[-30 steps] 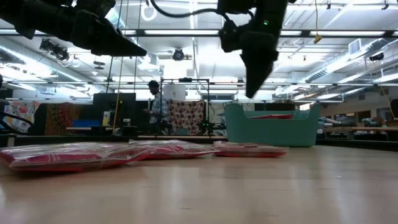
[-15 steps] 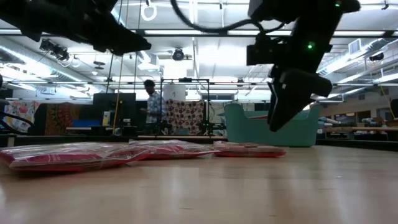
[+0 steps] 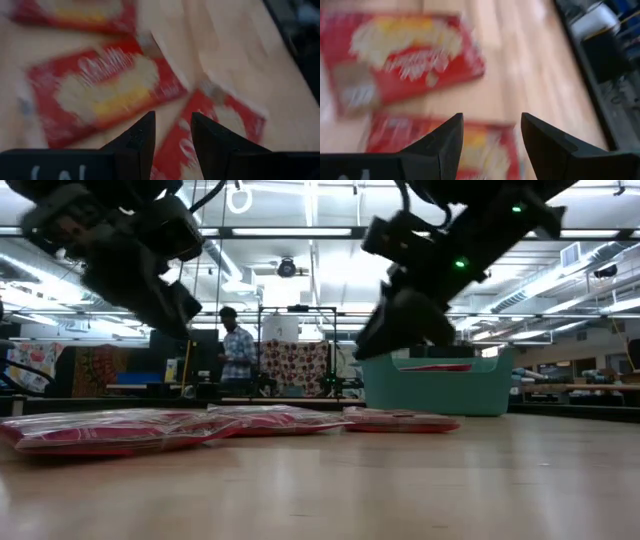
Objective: Sort popcorn bags into baskets
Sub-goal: Put the popcorn bag into the green bin
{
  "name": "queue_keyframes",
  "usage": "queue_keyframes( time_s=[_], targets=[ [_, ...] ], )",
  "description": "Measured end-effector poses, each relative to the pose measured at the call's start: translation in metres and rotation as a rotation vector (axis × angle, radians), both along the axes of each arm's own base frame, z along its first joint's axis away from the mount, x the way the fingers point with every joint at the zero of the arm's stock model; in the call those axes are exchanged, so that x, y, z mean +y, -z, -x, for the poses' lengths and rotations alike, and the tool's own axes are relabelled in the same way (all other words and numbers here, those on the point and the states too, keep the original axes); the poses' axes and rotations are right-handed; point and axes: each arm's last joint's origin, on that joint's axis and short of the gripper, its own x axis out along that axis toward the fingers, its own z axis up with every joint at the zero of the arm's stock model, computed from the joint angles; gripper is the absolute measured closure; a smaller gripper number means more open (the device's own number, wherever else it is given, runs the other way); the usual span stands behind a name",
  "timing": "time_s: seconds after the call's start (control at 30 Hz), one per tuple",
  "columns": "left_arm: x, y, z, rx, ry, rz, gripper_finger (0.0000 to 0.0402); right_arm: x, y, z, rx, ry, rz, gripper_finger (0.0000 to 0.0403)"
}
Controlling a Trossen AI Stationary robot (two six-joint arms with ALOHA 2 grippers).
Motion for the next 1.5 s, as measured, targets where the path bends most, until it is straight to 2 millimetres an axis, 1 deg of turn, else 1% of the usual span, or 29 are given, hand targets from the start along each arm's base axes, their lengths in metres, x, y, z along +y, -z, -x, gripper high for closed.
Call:
queue_keyframes(
  time_s=[0.17,0.33,0.4,0.57,0.67,0.77,0.9,0.97,1.1,1.37,1.5],
  targets=[
    [-0.022,-0.003,-0.008,0.114,0.062,0.003,0.0267,-0.005,-0.011,-0.012,-0.125,-0.026,0.002,0.0199],
    [-0.05,-0.008,-0.008,0.219,0.122,-0.121,0.0244,-0.005,-0.011,-0.012,-0.136,-0.015,-0.016,0.0199],
    [-0.062,-0.004,-0.005,0.248,0.148,-0.183,0.023,-0.003,-0.01,-0.011,-0.125,-0.021,-0.012,0.0199],
    [-0.09,0.009,-0.003,0.254,0.184,-0.304,0.0184,0.002,-0.009,-0.008,-0.105,-0.029,-0.006,0.0199],
    [-0.105,0.011,-0.007,0.214,0.177,-0.413,0.0159,0.003,-0.008,-0.007,-0.102,-0.028,-0.012,0.0199],
    [-0.12,0.018,-0.01,0.198,0.222,-0.516,0.0147,0.003,-0.008,-0.007,-0.104,-0.025,-0.014,0.0199],
    [-0.136,0.031,-0.008,0.214,0.314,-0.592,0.0148,0.003,-0.008,-0.007,-0.105,-0.025,-0.015,0.0199],
    [-0.141,0.037,-0.004,0.228,0.336,-0.618,0.0151,0.002,-0.008,-0.008,-0.105,-0.022,-0.016,0.0199],
    [-0.145,0.044,-0.002,0.213,0.317,-0.692,0.0157,0.002,-0.006,-0.006,-0.115,-0.02,-0.02,0.0199],
    [-0.147,0.053,-0.004,0.221,0.295,-0.738,0.0174,0.001,-0.003,-0.004,-0.115,-0.016,-0.024,0.0199],
    [-0.145,0.055,-0.004,0.218,0.271,-0.782,0.0195,0.001,-0.003,-0.004,-0.116,-0.016,-0.024,0.0199]
  ],
)
